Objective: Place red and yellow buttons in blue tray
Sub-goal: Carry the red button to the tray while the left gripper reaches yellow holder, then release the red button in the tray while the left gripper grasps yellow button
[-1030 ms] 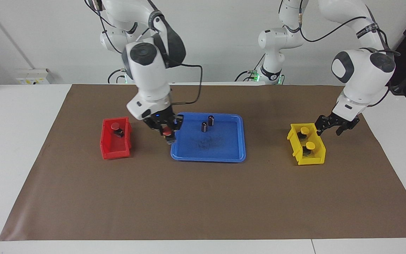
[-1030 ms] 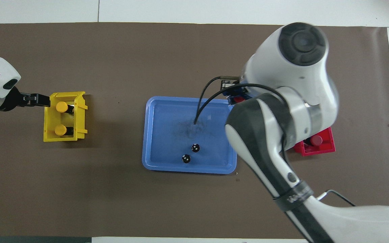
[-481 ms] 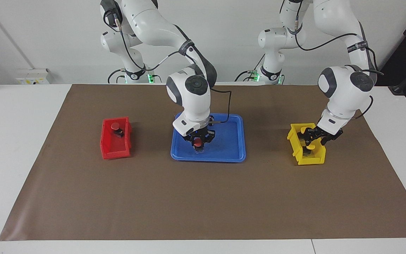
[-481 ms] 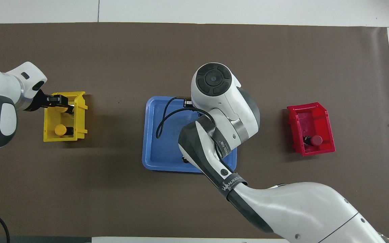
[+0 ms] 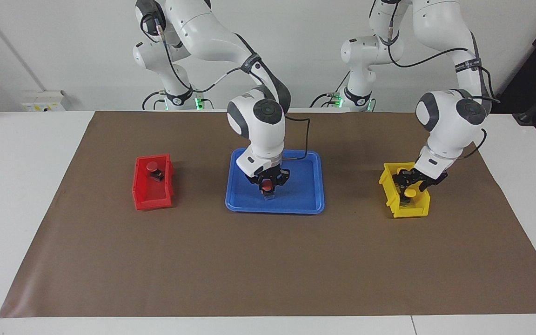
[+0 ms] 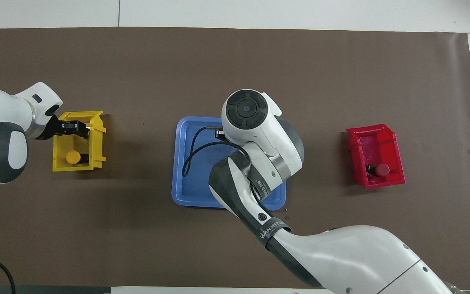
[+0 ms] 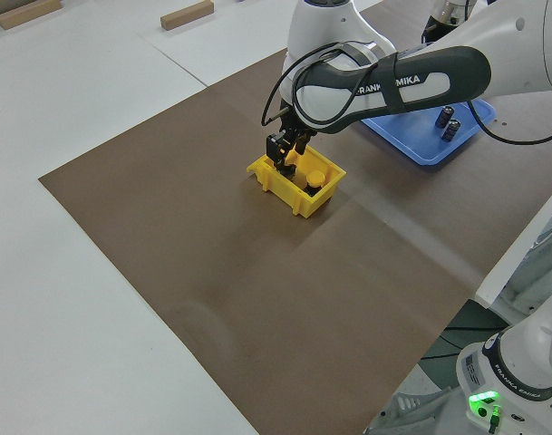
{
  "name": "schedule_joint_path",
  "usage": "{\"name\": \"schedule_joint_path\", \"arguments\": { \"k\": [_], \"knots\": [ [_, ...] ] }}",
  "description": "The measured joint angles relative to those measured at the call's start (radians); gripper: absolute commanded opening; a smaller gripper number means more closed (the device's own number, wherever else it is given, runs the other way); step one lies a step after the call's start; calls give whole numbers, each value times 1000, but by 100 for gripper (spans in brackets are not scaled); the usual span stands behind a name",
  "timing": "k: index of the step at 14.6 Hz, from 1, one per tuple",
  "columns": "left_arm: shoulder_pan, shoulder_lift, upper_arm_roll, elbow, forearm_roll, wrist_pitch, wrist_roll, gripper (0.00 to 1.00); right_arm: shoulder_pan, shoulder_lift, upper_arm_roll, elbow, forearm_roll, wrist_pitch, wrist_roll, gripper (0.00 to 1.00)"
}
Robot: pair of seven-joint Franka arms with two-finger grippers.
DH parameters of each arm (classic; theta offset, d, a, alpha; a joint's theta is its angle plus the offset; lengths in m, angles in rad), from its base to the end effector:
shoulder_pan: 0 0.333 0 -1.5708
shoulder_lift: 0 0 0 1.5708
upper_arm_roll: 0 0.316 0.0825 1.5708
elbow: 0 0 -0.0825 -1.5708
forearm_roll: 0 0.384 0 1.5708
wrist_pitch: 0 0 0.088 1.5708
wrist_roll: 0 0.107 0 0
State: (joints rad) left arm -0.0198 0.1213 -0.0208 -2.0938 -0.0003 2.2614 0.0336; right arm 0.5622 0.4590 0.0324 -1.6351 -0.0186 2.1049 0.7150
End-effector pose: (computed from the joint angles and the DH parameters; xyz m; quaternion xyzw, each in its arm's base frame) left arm 0.5691 -0.0229 0.3692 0.9991 -0.0369 0.0232 0.0015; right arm 0.5627 0.3764 0.3534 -0.9983 0.0572 -0.0049 0.0027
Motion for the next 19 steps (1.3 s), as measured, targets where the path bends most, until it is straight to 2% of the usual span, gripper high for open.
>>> {"name": "schedule_joint_path", "arguments": {
  "k": [1,3,5,6,7,10,12,15,16,19],
  "knots": [
    [0,0,0,0,0,1,0,51,0,0,0,-1,0,2,0,68],
    [-1,0,0,0,0,2,0,48,0,-4,0,2,-1,7,0,68],
    [-3,0,-1,0,0,8,0,34,-4,-12,-3,32,-4,-3,0,68],
    [-5,0,-2,0,0,12,-1,21,-9,-20,-9,57,-7,-30,-3,68],
    [-7,0,-2,-1,0,14,-1,12,-23,-34,-19,77,-10,-63,-29,68],
    [-11,-1,-2,10,0,-6,-2,4,-155,-140,-29,60,-11,-158,-245,68],
    [-15,-12,-2,88,2,-146,-2,2,-278,-256,-30,-46,-10,-195,-434,68],
    [-32,-48,-8,337,45,-441,-2,2,-428,-427,-30,-298,-7,-157,-665,68],
    [-64,-60,-11,395,48,-489,-32,2,-468,-463,-30,-376,-7,-114,-728,67],
    [-232,-56,-27,391,35,-437,-273,2,-543,-522,-30,-562,-7,36,-846,66]
  ]
}}
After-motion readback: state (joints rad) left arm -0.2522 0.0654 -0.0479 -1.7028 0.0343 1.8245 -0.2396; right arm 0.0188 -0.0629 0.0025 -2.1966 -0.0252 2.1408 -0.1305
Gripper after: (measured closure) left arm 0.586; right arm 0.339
